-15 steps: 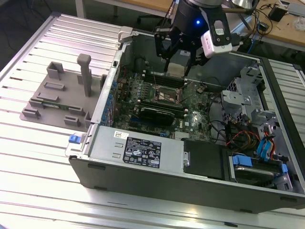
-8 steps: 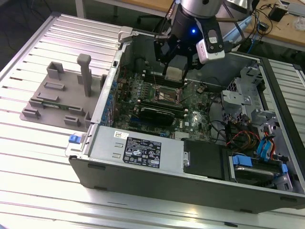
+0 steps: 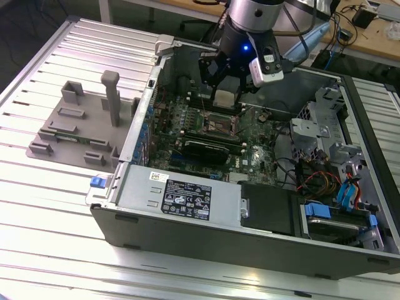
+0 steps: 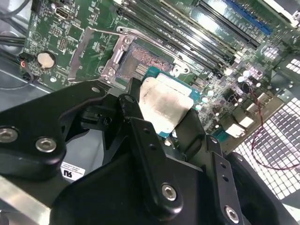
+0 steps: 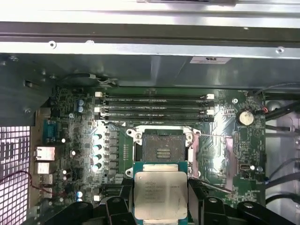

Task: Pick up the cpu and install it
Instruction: 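Pick up the cpu and move it towards the insertion slot, then place the cpu into insertion slot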

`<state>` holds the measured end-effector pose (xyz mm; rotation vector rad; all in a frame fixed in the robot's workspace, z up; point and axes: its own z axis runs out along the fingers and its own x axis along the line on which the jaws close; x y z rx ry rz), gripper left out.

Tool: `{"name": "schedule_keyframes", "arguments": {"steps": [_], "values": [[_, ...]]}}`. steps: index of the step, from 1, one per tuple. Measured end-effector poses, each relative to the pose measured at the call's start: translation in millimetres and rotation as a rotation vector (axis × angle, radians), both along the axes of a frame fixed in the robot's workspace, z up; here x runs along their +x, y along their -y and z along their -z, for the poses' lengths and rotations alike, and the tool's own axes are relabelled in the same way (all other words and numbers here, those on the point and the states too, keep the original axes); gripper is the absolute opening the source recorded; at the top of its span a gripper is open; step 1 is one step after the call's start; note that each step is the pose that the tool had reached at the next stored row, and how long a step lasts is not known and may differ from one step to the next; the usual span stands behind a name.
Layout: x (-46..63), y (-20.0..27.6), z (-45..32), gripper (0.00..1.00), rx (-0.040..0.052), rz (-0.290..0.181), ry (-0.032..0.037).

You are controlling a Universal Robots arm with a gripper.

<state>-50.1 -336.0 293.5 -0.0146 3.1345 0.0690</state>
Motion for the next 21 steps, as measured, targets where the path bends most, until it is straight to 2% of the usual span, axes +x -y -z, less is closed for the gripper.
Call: {"name": "schedule_keyframes", "arguments": {"steps": [1,3,7,8,11,21], "values": [[-1.4,-0.9,2.6,0.55,-0.0001,-0.002,0.0035],[-2.3,-1.6,8.4,0.55,0.0,-0.003,0.0053],[-2.3,-3.7,15.4,0.55,-0.0001,-0.003,0.0054],[-2.3,-5.2,19.9,0.55,0.0,-0.003,0.0054],[-2.3,-9.4,25.6,0.55,0.0001,-0.003,0.0055],[-2.3,-9.8,26.2,0.55,-0.0002,-0.003,0.0054]]}}
